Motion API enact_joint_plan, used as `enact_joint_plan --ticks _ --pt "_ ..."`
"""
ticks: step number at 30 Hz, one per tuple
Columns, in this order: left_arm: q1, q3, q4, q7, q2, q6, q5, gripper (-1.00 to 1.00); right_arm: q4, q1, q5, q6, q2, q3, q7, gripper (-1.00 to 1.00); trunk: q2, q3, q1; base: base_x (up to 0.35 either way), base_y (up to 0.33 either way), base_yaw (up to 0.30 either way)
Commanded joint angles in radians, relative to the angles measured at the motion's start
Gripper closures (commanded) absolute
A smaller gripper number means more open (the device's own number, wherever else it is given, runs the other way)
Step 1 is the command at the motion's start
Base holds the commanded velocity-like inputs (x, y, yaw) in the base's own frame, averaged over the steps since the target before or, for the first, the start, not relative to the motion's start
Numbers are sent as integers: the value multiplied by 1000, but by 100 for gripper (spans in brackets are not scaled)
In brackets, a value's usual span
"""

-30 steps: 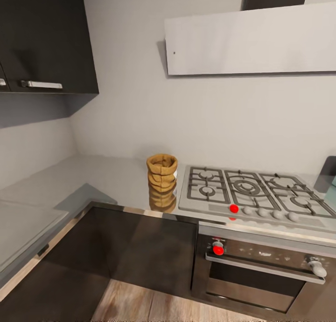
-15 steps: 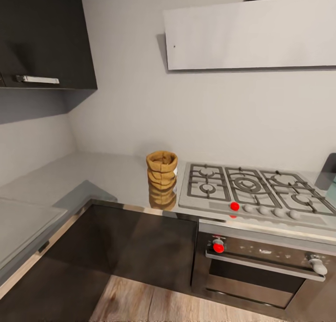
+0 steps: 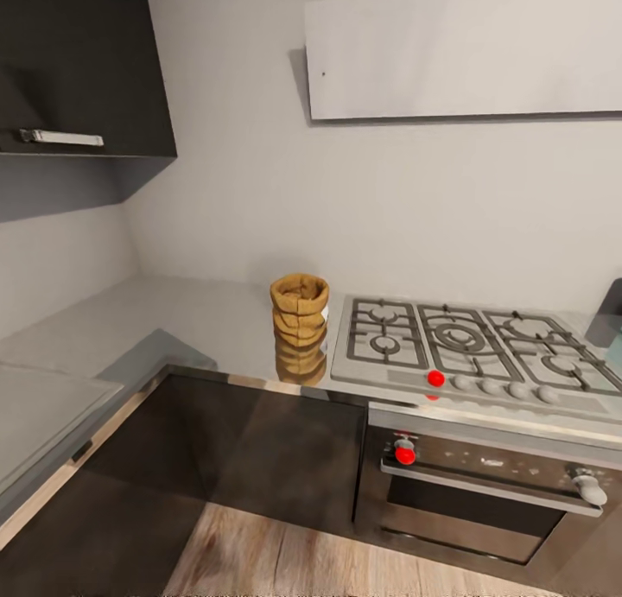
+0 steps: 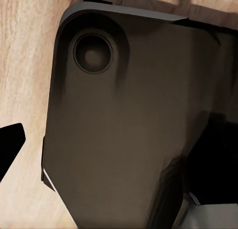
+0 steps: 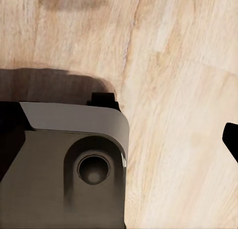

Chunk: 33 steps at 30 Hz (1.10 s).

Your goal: In the kitchen, take the popcorn bag from the countertop, put it into the microwave, and heat it until the popcorn is cooked so the cooked popcorn ends up inside the bag.

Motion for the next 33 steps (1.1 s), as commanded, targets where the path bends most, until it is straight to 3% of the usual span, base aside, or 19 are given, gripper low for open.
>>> enact_joint_plan --ticks 1,16,33 --pt "0 2 1 -1 0 -3 6 -100 3 -1 10 -5 0 -8 -5 -100 -1 -3 0 0 0 0" --pt "0 2 1 -1 0 -2 7 -100 3 -1 10 -4 0 -8 -2 -100 -1 -26 0 0 0 0" --pt "0 2 1 -1 0 -2 7 -100 4 -1 9 -3 3 -8 -2 -100 -1 -27 0 0 0 0"
